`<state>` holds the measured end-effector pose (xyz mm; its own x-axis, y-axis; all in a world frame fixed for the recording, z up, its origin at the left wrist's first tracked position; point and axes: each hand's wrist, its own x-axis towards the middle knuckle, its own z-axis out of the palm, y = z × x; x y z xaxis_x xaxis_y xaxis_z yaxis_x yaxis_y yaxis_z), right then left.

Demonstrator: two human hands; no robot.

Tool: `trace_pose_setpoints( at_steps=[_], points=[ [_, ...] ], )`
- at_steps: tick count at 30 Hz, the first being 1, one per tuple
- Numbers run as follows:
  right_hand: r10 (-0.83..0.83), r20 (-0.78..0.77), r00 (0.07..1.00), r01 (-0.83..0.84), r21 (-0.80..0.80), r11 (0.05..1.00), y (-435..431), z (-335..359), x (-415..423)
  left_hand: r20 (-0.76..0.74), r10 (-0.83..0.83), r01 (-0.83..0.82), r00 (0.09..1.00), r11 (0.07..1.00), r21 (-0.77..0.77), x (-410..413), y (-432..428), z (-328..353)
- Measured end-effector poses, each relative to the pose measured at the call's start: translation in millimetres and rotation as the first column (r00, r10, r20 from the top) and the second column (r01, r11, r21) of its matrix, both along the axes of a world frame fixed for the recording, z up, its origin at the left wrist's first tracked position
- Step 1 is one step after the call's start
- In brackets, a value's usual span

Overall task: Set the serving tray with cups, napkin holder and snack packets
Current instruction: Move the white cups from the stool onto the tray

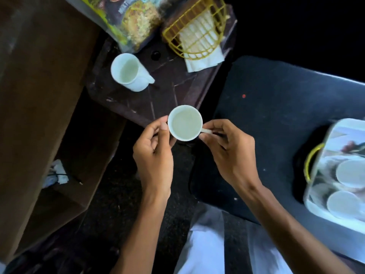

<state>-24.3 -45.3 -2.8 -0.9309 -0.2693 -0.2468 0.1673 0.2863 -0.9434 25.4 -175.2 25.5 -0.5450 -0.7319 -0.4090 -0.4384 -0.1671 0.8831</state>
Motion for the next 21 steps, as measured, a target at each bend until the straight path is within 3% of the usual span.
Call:
trace_pose_setpoints(
  at_steps=[11, 21],
  points=[
    [-0.183, -0.158, 0.97, 0.223, 0.296, 0.929, 219.1, 24.8, -4.8, -0.059, -0.354, 0.359, 0.933, 0.928, 0.104, -16.9, 195.4, 10.7],
    [-0.282, -0.224, 0.933, 0.356, 0.458, 0.815, 388.6, 23.5, 39.5, 0.018, -0.684, 0.681, 0.729, 0.728, 0.079, -12.5, 334.4, 5.7]
  ],
)
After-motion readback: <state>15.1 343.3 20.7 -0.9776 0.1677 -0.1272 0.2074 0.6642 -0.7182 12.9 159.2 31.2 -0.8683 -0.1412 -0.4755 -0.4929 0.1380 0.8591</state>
